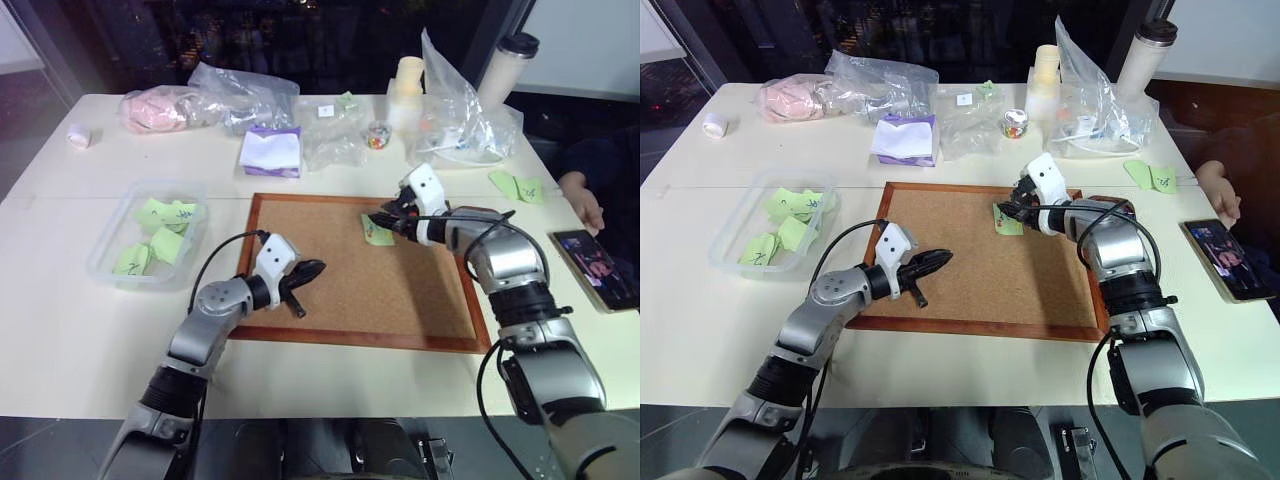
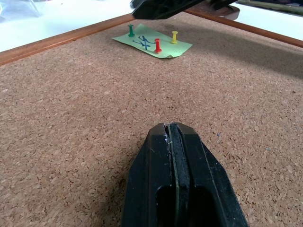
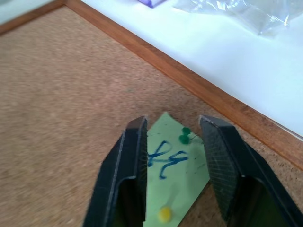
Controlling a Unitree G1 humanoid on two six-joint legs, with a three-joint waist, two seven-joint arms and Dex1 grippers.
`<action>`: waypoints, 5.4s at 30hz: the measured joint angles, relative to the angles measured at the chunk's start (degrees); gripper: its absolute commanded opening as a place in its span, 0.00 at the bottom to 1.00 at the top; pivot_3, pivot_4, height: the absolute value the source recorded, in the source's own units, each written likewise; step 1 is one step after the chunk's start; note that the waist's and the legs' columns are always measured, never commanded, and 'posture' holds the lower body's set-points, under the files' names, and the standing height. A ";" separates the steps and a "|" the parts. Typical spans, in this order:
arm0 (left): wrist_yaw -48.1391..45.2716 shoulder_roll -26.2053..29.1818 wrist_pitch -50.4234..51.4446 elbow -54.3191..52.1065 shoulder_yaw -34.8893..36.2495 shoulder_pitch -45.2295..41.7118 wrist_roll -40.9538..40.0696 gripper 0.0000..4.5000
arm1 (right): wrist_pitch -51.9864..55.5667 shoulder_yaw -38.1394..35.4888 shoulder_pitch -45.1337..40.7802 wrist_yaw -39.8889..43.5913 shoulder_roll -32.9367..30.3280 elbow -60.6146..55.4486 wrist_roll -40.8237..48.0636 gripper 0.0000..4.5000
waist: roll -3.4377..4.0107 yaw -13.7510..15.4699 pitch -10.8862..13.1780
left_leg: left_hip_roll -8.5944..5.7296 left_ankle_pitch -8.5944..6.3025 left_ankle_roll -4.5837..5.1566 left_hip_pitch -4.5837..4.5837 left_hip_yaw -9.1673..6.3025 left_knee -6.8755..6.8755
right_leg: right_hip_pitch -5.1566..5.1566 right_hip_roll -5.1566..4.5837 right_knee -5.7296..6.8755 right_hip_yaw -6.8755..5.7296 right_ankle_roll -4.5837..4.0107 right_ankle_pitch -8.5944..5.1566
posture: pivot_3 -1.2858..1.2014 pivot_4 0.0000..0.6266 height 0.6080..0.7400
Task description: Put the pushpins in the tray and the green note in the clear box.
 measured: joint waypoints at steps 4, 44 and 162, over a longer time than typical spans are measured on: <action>0.35 -0.05 -0.10 -0.35 0.01 0.33 0.19 0.00 | -2.63 0.08 -1.15 0.49 0.96 5.26 -1.49 0.38 | 0.02 -0.06 -0.01 | 0.01 0.00 0.00 0.00 0.00 0.00 | 0.00 0.00 0.00 0.00 0.00 0.00 | 0.52 0.24 1.00; 0.34 0.68 1.09 -1.93 -0.68 1.37 2.18 0.00 | 4.55 -7.31 -1.88 -0.97 -1.72 -8.59 -0.16 0.00 | 0.33 -0.07 -0.16 | 0.11 0.00 0.00 0.03 0.03 -0.05 | 0.02 -0.04 -0.01 0.02 0.00 0.00 | 0.52 0.24 1.00; -0.85 1.38 0.86 -2.00 -0.65 1.87 3.44 0.00 | -6.05 -16.70 5.47 -10.08 -9.67 12.75 0.44 0.01 | 0.78 -0.34 -0.43 | 0.02 -0.01 0.02 0.16 0.12 -0.12 | 0.10 0.08 -0.08 0.14 -0.01 0.00 | 0.52 0.24 1.00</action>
